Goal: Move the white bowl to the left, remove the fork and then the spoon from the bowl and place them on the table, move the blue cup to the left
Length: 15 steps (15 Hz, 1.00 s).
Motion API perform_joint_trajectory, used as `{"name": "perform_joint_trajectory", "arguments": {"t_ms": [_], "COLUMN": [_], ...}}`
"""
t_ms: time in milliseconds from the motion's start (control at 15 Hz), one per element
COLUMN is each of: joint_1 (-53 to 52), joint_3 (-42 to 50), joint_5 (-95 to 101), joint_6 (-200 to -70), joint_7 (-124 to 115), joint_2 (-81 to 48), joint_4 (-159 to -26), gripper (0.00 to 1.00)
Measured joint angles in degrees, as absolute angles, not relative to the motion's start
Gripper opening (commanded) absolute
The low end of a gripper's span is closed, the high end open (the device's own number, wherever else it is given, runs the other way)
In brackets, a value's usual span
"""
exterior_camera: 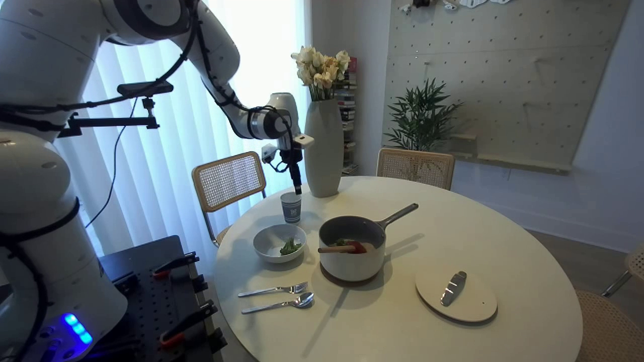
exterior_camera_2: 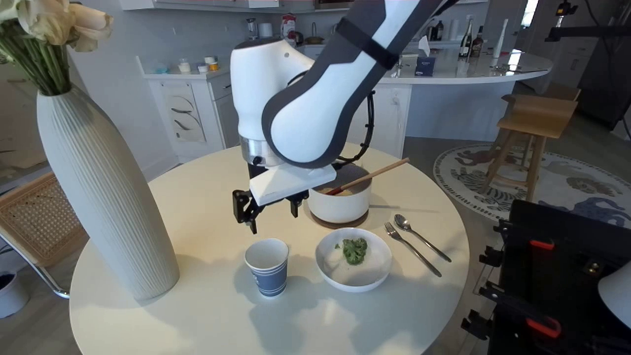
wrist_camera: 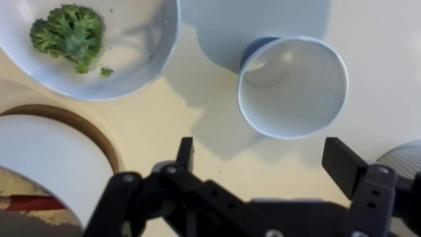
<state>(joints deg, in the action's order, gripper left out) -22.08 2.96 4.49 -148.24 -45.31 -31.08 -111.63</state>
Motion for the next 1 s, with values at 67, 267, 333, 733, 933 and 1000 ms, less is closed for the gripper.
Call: {"name": "perform_joint_trajectory", "arguments": {"t_ms": [67,267,333,733,933,1000], "joint_1": [-22.01,-21.55,-21.33,-20.39,-19.84,-19.72], "joint_3": [3.05,3.07,3.06,3.20,2.54,2.40], "joint_5": [4.58,5.33,5.58,15.48,20.87,21.21], "joint_6": [-146.89,-143.38,-142.64,-138.18,-134.39,-134.01], "joint_7": [-45.31,-45.31,-45.31,-53.89,-58.90,-58.99], "joint_2": [-29.63,-24.68,-22.89,-12.52,-7.96,-6.85], "joint_4": [-111.68,-112.44,-113.09,-120.59,-124.89,-125.90], "gripper": [1.00,1.00,1.00,1.00,1.00,1.00]}}
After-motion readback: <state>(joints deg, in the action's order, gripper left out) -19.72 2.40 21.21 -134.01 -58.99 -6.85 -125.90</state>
